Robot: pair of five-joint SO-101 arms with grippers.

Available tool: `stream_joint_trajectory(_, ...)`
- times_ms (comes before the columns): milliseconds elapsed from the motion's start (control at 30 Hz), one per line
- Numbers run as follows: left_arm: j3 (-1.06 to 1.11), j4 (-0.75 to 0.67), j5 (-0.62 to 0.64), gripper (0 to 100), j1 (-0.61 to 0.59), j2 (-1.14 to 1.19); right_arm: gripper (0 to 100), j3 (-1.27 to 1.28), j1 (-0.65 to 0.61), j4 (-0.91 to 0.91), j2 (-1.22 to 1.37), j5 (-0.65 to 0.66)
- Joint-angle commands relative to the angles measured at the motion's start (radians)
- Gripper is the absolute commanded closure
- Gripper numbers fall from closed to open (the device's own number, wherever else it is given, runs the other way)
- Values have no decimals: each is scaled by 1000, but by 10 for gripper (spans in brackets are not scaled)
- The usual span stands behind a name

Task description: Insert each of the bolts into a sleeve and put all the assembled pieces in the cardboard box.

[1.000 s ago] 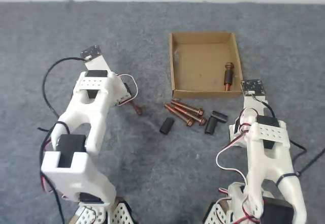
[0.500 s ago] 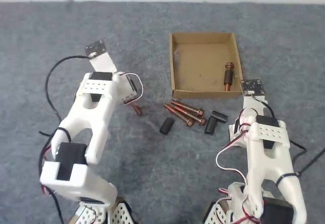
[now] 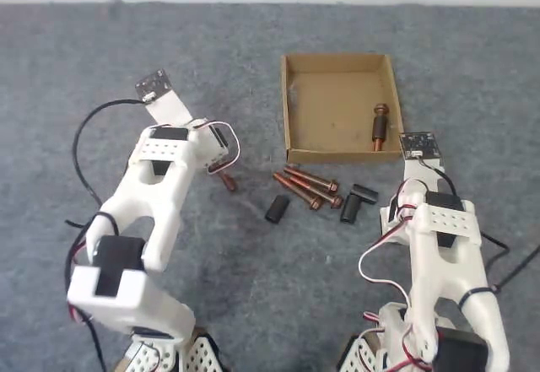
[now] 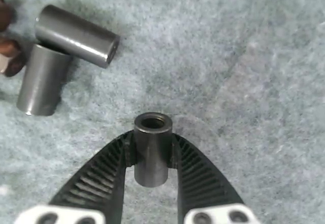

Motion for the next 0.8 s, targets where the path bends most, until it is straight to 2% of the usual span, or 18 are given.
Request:
stream_joint_trajectory(0,-122,37,11,863,-3,74,990,-3,7,-13,-47,9)
stream_joint_trajectory(100,-197,123,11,863,-2,126,990,-3,7,-13,-47,9)
stream_joint_trajectory(300,-213,135,11,864,-3,146,990,-3,7,-13,-47,8)
stream_joint_trajectory(367,-213,135,9,894,-5,147,990,-3,10,-13,-47,6)
stream_joint_trajectory(467,-223,133,8,992,-5,153,990,-3,8,-13,-47,6)
stream_joint_trajectory(767,-237,133,8,897,-2,157,990,-3,10,-13,-47,6)
